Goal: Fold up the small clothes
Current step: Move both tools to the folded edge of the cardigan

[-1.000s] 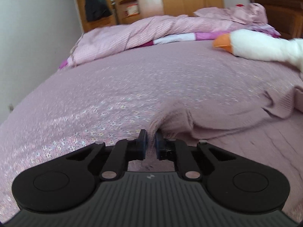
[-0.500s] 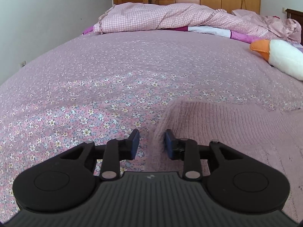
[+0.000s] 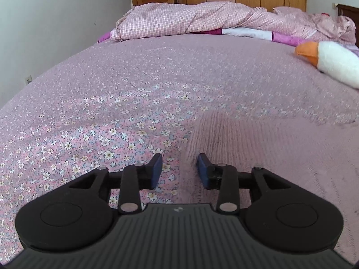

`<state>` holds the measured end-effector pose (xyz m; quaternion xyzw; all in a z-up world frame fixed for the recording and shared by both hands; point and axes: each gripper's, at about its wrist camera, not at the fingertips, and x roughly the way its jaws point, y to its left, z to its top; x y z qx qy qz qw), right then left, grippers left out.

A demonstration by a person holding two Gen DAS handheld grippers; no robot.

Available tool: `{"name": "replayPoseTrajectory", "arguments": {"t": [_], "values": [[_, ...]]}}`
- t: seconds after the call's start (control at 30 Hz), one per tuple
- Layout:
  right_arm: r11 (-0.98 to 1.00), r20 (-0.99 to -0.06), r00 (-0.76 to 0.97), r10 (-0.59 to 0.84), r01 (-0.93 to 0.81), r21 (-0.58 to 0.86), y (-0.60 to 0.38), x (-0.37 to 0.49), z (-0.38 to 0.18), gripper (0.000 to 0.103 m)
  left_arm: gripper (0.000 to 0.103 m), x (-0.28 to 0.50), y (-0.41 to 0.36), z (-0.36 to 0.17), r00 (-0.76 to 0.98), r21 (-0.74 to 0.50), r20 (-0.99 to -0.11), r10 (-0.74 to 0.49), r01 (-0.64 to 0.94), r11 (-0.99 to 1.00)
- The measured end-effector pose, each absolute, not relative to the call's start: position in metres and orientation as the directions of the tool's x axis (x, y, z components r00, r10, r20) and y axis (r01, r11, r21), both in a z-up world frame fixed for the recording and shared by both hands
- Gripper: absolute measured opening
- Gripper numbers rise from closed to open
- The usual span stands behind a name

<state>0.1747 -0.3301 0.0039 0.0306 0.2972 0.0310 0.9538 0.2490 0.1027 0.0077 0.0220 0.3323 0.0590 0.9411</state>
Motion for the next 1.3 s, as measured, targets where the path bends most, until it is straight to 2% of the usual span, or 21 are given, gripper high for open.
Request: {"name": "replayPoseTrajectory", "arguments": {"t": [0.07, 0.17, 0.27, 0.37, 0.43, 0.5, 0.7, 0.8, 1.0, 1.07, 1.1, 1.3], "values": [[0.995, -0.580, 0.812, 0.069, -0.016, 0.095, -0.337, 0.183, -0.008, 0.020, 0.050, 0.250, 0.103, 0.005, 0.774, 0.094, -0.619, 0.137, -0.100, 0.991], [0.988, -0.573, 0.815, 0.086, 0.006, 0.157, -0.343, 0.188, -0.007, 0.020, 0.051, 0.251, 0.105, 0.005, 0.771, 0.087, -0.623, 0.131, -0.098, 0.991], [0.988, -0.565, 0.820, 0.090, 0.000, 0.157, -0.343, 0.186, -0.005, 0.022, 0.051, 0.247, 0.108, 0.011, 0.762, 0.062, -0.637, 0.117, -0.101, 0.993], [0.979, -0.551, 0.828, 0.103, 0.015, 0.205, -0.347, 0.172, 0.001, 0.033, 0.051, 0.237, 0.109, 0.019, 0.756, 0.043, -0.648, 0.096, -0.090, 0.995], [0.972, -0.536, 0.838, 0.105, 0.027, 0.233, -0.350, 0.162, 0.006, 0.051, 0.051, 0.228, 0.108, 0.025, 0.750, 0.043, -0.655, 0.092, -0.084, 0.996], [0.972, -0.527, 0.846, 0.077, 0.053, 0.228, -0.349, 0.151, 0.011, 0.058, 0.052, 0.217, 0.108, 0.030, 0.745, 0.040, -0.661, 0.087, -0.081, 0.996], [0.945, -0.523, 0.851, 0.048, 0.131, 0.300, -0.367, 0.121, 0.016, 0.060, 0.059, 0.183, 0.105, 0.044, 0.712, 0.012, -0.699, 0.059, -0.071, 0.997], [0.913, -0.521, 0.853, 0.040, 0.180, 0.365, -0.376, 0.103, 0.013, 0.071, 0.059, 0.167, 0.102, 0.050, 0.698, -0.017, -0.715, 0.030, -0.060, 0.998], [0.859, -0.557, 0.830, 0.033, 0.262, 0.440, -0.390, 0.076, -0.001, 0.072, 0.060, 0.139, 0.094, 0.056, 0.662, -0.038, -0.750, -0.004, -0.037, 0.999], [0.825, -0.564, 0.824, 0.050, 0.285, 0.489, -0.395, 0.069, -0.007, 0.072, 0.070, 0.133, 0.093, 0.056, 0.645, -0.051, -0.764, -0.009, -0.046, 0.998], [0.803, -0.562, 0.825, 0.059, 0.295, 0.518, -0.397, 0.066, -0.010, 0.072, 0.071, 0.130, 0.094, 0.056, 0.640, -0.062, -0.768, -0.017, -0.047, 0.997], [0.788, -0.565, 0.817, 0.117, 0.269, 0.553, -0.394, 0.061, -0.013, 0.074, 0.071, 0.119, 0.092, 0.055, 0.617, -0.067, -0.786, -0.021, -0.051, 0.996]]}}
